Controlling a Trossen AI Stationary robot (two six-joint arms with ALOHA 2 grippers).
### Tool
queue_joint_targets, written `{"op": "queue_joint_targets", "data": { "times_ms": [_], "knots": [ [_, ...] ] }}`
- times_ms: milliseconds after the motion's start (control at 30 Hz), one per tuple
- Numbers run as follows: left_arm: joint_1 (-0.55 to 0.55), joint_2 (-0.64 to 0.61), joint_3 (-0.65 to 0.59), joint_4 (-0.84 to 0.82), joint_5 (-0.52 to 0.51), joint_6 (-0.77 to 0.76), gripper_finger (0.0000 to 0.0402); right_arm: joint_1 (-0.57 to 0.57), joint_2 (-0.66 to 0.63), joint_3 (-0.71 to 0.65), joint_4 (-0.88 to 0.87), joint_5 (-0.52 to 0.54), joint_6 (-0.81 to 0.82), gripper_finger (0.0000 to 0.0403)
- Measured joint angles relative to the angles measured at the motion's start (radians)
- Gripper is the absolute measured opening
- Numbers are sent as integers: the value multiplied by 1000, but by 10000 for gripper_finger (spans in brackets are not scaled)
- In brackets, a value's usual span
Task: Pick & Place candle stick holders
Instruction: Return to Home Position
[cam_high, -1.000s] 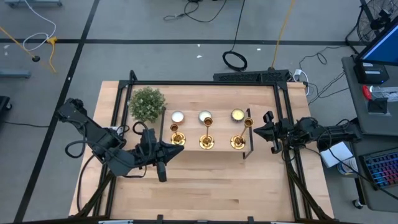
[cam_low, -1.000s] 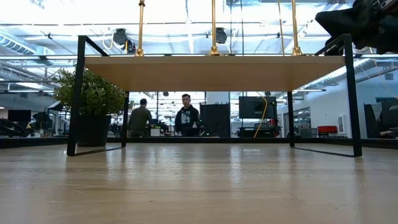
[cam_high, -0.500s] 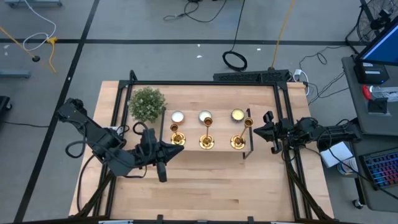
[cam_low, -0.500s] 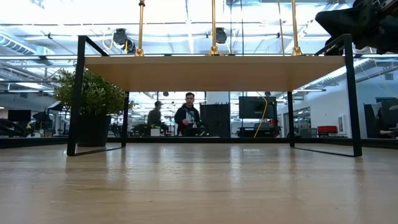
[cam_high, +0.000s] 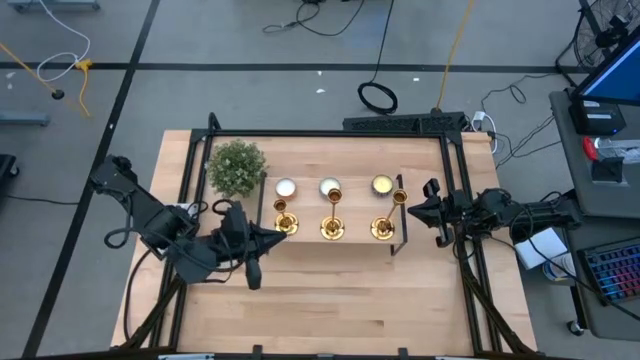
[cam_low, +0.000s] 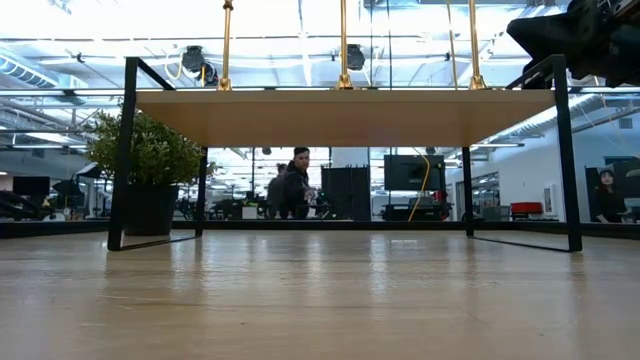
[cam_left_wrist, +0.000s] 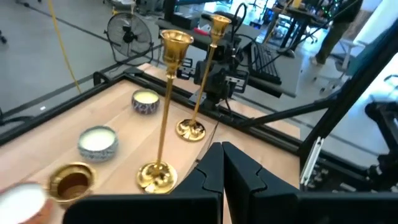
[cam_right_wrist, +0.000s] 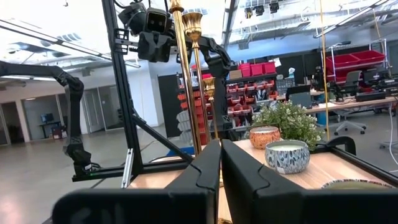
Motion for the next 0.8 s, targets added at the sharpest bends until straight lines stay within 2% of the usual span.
{"op": "queue_joint_targets", "data": {
  "times_ms": [400, 633, 800],
  "knots": [
    [-51, -123, 0, -181, -10, 40, 0, 0, 0, 0, 0, 0, 0, 9],
    [-83, -174, 0, -196, 2, 115, 0, 0, 0, 0, 0, 0, 0, 8],
    [-103, -204, -22, -192, 97, 140, 0, 0, 0, 0, 0, 0, 0, 8]
  ]
}}
